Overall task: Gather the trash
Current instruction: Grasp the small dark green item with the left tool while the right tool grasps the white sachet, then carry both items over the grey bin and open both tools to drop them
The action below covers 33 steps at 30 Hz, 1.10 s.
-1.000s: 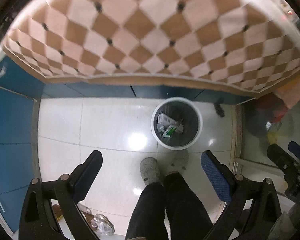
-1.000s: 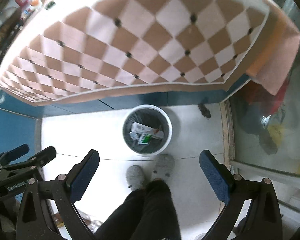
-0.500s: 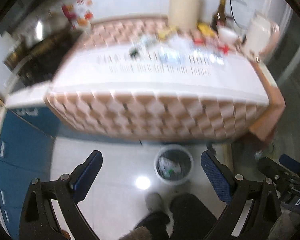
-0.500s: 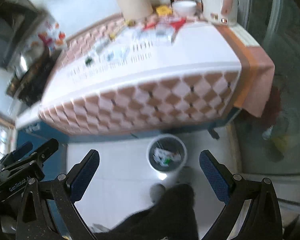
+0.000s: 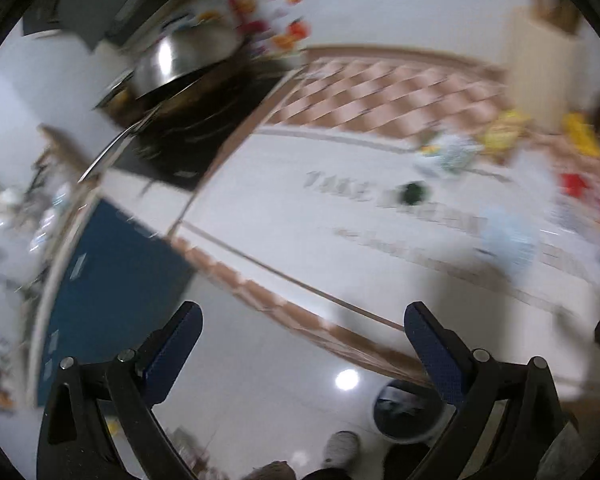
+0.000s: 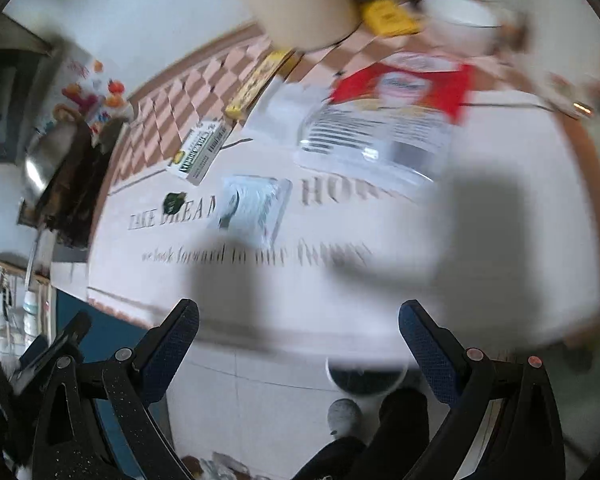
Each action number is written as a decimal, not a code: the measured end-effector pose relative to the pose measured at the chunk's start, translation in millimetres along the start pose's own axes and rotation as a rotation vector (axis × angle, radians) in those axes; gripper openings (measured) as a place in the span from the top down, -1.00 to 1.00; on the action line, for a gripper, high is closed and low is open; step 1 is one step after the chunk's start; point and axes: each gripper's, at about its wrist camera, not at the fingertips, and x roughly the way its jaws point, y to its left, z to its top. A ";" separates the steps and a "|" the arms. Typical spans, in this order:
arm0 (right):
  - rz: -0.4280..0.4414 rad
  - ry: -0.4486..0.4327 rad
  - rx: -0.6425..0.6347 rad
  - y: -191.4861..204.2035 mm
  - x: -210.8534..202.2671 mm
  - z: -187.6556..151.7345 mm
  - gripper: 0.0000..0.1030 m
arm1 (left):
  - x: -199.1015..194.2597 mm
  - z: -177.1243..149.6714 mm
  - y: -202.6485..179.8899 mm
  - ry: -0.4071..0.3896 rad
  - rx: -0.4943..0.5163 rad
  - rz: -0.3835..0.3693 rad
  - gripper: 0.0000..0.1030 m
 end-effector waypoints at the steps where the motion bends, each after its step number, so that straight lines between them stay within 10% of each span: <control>1: -0.007 0.016 -0.018 9.3 23.3 15.3 -0.97 | 12.6 4.1 1.8 0.027 -0.015 0.035 -1.00; 7: -0.075 0.053 -0.140 59.0 110.3 57.7 -0.50 | 71.4 26.3 11.6 0.164 -0.101 0.074 -1.00; 12: -0.194 -0.071 -0.342 91.7 125.7 56.3 1.00 | 90.0 50.4 4.2 0.180 -0.130 -0.076 -0.98; 20: -0.143 -0.091 -0.197 28.9 86.1 68.3 1.00 | 115.1 86.7 -45.1 0.185 -0.067 -0.335 -0.46; 24: -0.056 -0.053 -0.117 6.4 74.3 76.2 1.00 | 131.1 93.1 -65.7 0.213 -0.010 -0.386 0.37; 27: 0.012 -0.001 -0.053 1.0 77.8 81.2 0.97 | 127.0 92.8 -66.5 0.182 0.014 -0.386 0.60; 31: 0.057 0.024 -0.054 20.7 88.3 77.3 -0.04 | 115.0 78.5 -53.7 0.145 0.023 -0.292 0.63; 33: 0.066 0.023 -0.083 41.0 97.4 72.4 -0.21 | 102.9 60.9 -41.0 0.124 0.024 -0.200 0.64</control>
